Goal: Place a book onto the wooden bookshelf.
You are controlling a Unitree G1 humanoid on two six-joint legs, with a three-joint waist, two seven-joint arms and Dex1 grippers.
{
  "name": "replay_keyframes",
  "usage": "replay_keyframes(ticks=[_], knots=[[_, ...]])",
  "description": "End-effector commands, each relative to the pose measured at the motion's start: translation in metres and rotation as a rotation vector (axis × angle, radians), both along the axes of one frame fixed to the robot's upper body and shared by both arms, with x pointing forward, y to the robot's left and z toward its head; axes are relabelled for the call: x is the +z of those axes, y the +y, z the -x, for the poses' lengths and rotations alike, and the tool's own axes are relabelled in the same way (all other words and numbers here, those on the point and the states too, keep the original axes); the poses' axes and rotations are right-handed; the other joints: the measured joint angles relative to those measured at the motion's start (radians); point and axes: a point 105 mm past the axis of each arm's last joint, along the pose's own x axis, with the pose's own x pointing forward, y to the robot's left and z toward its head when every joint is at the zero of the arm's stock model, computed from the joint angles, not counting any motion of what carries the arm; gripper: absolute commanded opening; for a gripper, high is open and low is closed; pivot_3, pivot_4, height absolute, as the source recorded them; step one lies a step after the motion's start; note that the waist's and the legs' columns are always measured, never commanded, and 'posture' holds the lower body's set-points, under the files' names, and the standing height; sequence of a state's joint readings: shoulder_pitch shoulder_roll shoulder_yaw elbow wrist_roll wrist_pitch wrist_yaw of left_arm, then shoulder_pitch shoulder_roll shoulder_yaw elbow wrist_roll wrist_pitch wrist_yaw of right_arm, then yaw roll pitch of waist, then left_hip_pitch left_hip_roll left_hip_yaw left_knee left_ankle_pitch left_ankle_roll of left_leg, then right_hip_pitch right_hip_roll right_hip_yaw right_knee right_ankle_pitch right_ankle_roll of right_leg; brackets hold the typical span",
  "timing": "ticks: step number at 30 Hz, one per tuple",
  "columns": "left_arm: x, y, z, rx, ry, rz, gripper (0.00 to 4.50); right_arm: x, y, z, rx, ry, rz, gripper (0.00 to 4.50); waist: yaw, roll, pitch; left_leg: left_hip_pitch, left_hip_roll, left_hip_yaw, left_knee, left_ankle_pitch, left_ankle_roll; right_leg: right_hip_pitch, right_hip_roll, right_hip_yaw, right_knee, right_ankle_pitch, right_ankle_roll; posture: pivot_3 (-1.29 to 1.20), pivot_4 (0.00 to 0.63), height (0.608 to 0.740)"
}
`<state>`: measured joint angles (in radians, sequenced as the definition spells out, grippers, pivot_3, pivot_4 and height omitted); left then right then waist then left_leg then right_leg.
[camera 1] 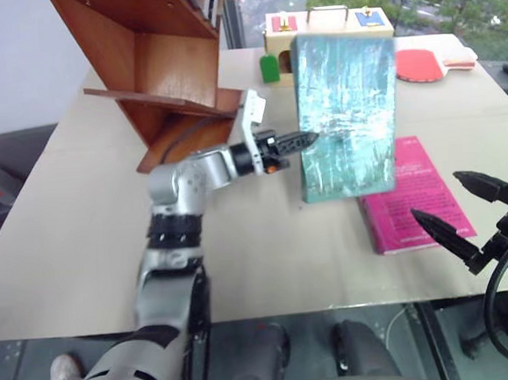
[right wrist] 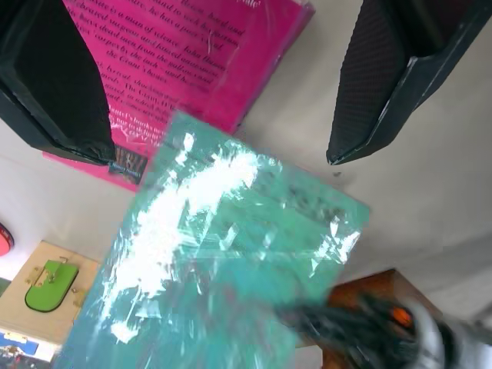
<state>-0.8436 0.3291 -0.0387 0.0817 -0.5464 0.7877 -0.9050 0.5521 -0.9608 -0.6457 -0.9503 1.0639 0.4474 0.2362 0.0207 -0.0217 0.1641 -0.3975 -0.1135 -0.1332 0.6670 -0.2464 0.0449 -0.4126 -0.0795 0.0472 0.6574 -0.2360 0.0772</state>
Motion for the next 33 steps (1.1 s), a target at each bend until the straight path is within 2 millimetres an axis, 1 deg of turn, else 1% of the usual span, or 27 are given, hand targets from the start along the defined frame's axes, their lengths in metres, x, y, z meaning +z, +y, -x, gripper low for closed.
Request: replay_keyframes(ticks=[1,2,3,5,6,7,8,9,10,11,12,14,17,19,21,22,23,26,30,31,32,33], knots=[[0.046,0.001,0.038,-0.181,-0.602,-0.095,0.03,0.006,-0.003,-0.005,0.006,-0.032,-0.013,4.5,0.003,0.001,0.0,0.0,0.0,0.0,0.0,0.0,0.0,0.0,0.0,0.0,0.0,0.0,0.0,0.0,0.15,0.74],[0.058,0.009,0.042,-0.182,-0.774,-0.15,0.03,0.008,-0.005,-0.006,0.007,-0.036,-0.016,4.5,0.003,0.001,0.0,0.0,0.0,0.0,0.0,0.0,0.0,0.0,-0.001,0.0,0.0,0.0,0.0,0.0,0.15,0.74],[0.074,0.018,0.045,-0.167,-0.884,-0.152,0.03,0.008,-0.006,-0.007,0.011,-0.037,-0.011,4.5,0.0,0.001,0.0,-0.001,0.0,0.0,0.0,0.0,0.0,0.0,-0.001,0.0,-0.001,0.0,0.0,0.0,0.15,0.74],[0.094,0.038,0.046,-0.134,-1.017,-0.232,0.03,0.008,-0.008,-0.008,0.021,-0.032,-0.005,4.5,-0.002,0.001,0.0,0.0,0.0,0.0,-0.001,0.0,0.0,-0.001,0.0,-0.001,0.0,0.0,0.0,0.0,0.15,0.74],[0.105,0.049,0.043,-0.095,-1.073,-0.288,0.03,0.008,-0.009,-0.008,0.024,-0.029,-0.003,4.5,-0.004,0.001,0.0,-0.001,0.001,-0.001,-0.002,0.0,0.0,-0.001,0.0,-0.001,-0.001,0.0,0.0,0.0,0.15,0.74],[0.114,0.063,0.039,-0.054,-1.138,-0.379,0.03,0.008,-0.012,-0.01,0.027,-0.027,-0.002,4.5,-0.006,0.001,0.0,-0.001,0.001,-0.001,-0.002,0.0,0.001,-0.001,0.0,-0.001,-0.001,0.0,0.0,0.0,0.15,0.74],[0.119,0.073,0.036,-0.028,-1.18,-0.437,0.03,0.008,-0.013,-0.011,0.028,-0.026,-0.001,4.5,-0.008,0.002,0.0,0.0,0.001,-0.001,-0.002,0.0,0.001,-0.001,0.0,-0.001,-0.001,0.0,0.0,0.0,0.15,0.74],[0.126,0.087,0.03,0.015,-1.227,-0.539,0.03,0.008,-0.015,-0.013,0.031,-0.027,0.001,4.5,-0.008,0.003,-0.001,0.0,0.0,0.0,-0.003,0.0,0.001,-0.001,0.0,0.0,-0.001,0.0,0.0,0.0,0.15,0.74],[0.129,0.101,0.026,0.041,-1.261,-0.642,0.03,0.009,-0.016,-0.015,0.033,-0.029,0.001,4.5,-0.008,0.003,-0.001,0.001,0.0,0.0,-0.003,-0.001,0.002,-0.001,0.001,0.0,-0.002,0.0,0.0,0.0,0.15,0.74],[0.13,0.109,0.024,0.054,-1.281,-0.708,0.03,0.009,-0.017,-0.017,0.035,-0.031,0.001,4.5,-0.008,0.003,-0.001,0.001,0.0,0.0,-0.003,-0.001,0.002,-0.001,0.0,0.0,-0.001,0.0,0.0,0.0,0.15,0.74],[0.13,0.124,0.019,0.066,-1.279,-0.814,0.03,0.01,-0.017,-0.02,0.047,-0.038,0.003,4.5,-0.01,0.003,-0.001,0.001,0.0,0.0,-0.002,-0.001,0.002,0.0,0.001,0.0,-0.001,0.0,0.0,0.0,0.15,0.74],[0.122,0.156,0.008,0.087,-1.232,-1.05,0.03,0.014,-0.014,-0.028,0.076,-0.06,0.009,4.5,-0.013,0.003,-0.001,0.001,0.0,0.0,-0.002,-0.001,0.002,0.0,0.002,0.0,-0.001,0.0,0.0,0.0,0.15,0.74],[0.125,0.185,-0.007,0.186,-1.159,-1.209,0.03,0.02,-0.006,-0.034,0.119,-0.087,0.013,4.5,-0.007,0.003,0.0,0.001,0.0,0.0,-0.002,-0.001,0.002,0.0,0.005,-0.001,0.0,0.0,0.0,0.0,0.15,0.74],[0.128,0.204,-0.013,0.245,-1.119,-1.317,0.03,0.027,0.004,-0.037,0.159,-0.112,0.01,4.5,-0.003,0.003,0.0,0.0,-0.001,-0.002,-0.001,-0.003,0.006,0.0,0.005,-0.004,0.0,0.0,0.0,0.0,0.15,0.74],[0.121,0.227,-0.017,0.263,-1.04,-1.46,0.03,0.033,0.013,-0.04,0.194,-0.138,0.017,4.5,-0.006,0.002,0.0,-0.002,-0.001,-0.003,0.0,-0.003,0.006,0.0,0.005,-0.005,0.0,0.0,0.0,0.0,0.15,0.74],[0.118,0.235,-0.018,0.273,-0.986,-1.491,0.03,0.037,0.019,-0.041,0.214,-0.155,0.015,4.5,-0.009,0.002,0.0,-0.002,-0.001,-0.003,0.001,-0.003,0.006,0.0,0.005,-0.004,0.0,0.0,0.0,0.0,0.15,0.74],[0.114,0.239,-0.019,0.264,-0.952,-1.518,0.03,0.041,0.024,-0.042,0.231,-0.17,0.016,4.5,-0.011,0.002,0.0,-0.002,-0.001,-0.002,0.001,-0.003,0.006,0.0,0.005,-0.004,0.0,0.0,0.001,0.0,0.15,0.74],[0.112,0.236,-0.024,0.268,-0.964,-1.487,0.03,0.052,0.035,-0.044,0.277,-0.208,0.026,4.5,-0.021,0.002,0.0,-0.001,-0.001,-0.002,0.001,-0.003,0.007,0.0,0.005,-0.003,0.002,0.0,0.001,0.0,0.15,0.74],[0.107,0.234,-0.029,0.265,-0.947,-1.445,0.03,0.055,0.045,-0.044,0.324,-0.217,0.032,4.5,-0.027,0.004,-0.001,0.001,0.0,-0.003,0.001,-0.003,0.007,0.0,0.006,-0.004,0.005,0.0,0.001,0.0,0.15,0.74],[0.106,0.234,-0.03,0.263,-0.935,-1.435,0.81,0.054,0.048,-0.043,0.339,-0.218,0.039,4.5,-0.027,0.005,-0.001,0.001,0.0,-0.003,0.001,-0.003,0.007,0.0,0.006,-0.005,0.005,0.0,0.001,0.0,0.15,0.74],[0.106,0.234,-0.03,0.265,-0.933,-1.423,1.07,0.053,0.051,-0.042,0.351,-0.219,0.044,4.5,-0.03,0.005,-0.001,0.002,0.0,-0.003,0.002,-0.003,0.007,0.001,0.006,-0.005,0.006,0.0,0.001,0.0,0.15,0.74],[0.107,0.233,-0.03,0.27,-0.94,-1.405,1.49,0.053,0.053,-0.042,0.361,-0.22,0.047,4.5,-0.032,0.004,-0.001,0.002,0.0,-0.003,0.002,-0.003,0.007,0.001,0.006,-0.005,0.006,0.0,0.001,0.0,0.15,0.74]])
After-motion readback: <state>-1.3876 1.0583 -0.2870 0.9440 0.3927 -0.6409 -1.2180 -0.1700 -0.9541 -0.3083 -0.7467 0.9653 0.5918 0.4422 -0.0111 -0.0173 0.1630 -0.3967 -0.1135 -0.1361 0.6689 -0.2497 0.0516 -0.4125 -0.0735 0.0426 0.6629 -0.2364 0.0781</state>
